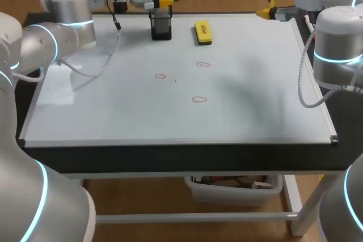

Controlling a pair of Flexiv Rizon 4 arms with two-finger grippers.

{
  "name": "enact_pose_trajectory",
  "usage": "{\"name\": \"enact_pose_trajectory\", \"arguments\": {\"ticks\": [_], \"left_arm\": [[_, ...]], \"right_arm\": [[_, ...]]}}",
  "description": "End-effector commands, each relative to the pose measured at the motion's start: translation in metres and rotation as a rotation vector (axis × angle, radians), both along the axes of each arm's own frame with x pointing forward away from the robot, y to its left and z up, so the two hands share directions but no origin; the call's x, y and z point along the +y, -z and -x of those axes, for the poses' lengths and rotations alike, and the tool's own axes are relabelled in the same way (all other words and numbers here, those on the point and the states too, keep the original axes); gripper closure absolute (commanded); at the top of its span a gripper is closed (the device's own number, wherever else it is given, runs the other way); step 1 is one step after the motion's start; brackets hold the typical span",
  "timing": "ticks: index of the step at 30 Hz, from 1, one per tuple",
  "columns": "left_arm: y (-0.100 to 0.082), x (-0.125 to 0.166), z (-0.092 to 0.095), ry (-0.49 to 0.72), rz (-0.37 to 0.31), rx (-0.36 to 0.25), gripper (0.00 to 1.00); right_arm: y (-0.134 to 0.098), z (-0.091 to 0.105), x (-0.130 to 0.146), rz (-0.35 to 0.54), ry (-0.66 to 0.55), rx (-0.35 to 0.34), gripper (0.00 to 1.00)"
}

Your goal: Pick up the inspection probe, press it on each red-marked spot on the whiteboard one by one, put down the probe, pick up the eraser, and wipe off all the red marks.

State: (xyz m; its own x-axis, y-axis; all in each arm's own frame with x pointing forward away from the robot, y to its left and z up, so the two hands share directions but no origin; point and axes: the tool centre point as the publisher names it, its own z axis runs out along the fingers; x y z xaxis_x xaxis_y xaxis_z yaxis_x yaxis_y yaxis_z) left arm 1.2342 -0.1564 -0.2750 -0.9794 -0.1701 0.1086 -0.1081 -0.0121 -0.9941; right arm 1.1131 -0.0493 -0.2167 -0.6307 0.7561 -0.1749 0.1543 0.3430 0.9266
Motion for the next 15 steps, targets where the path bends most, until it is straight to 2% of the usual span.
{"name": "enact_pose_trajectory", "arguments": {"ticks": [1, 15], "left_arm": [[0.003, 0.002, -0.008, 0.097, 0.014, -0.001, 1.00], [-0.011, 0.007, -0.007, 0.120, 0.020, -0.018, 1.00]], "right_arm": [[0.000, -0.001, 0.000, 0.002, -0.001, 0.002, 0.00], [0.000, -0.001, 0.000, 0.002, -0.001, 0.002, 0.00]]}}
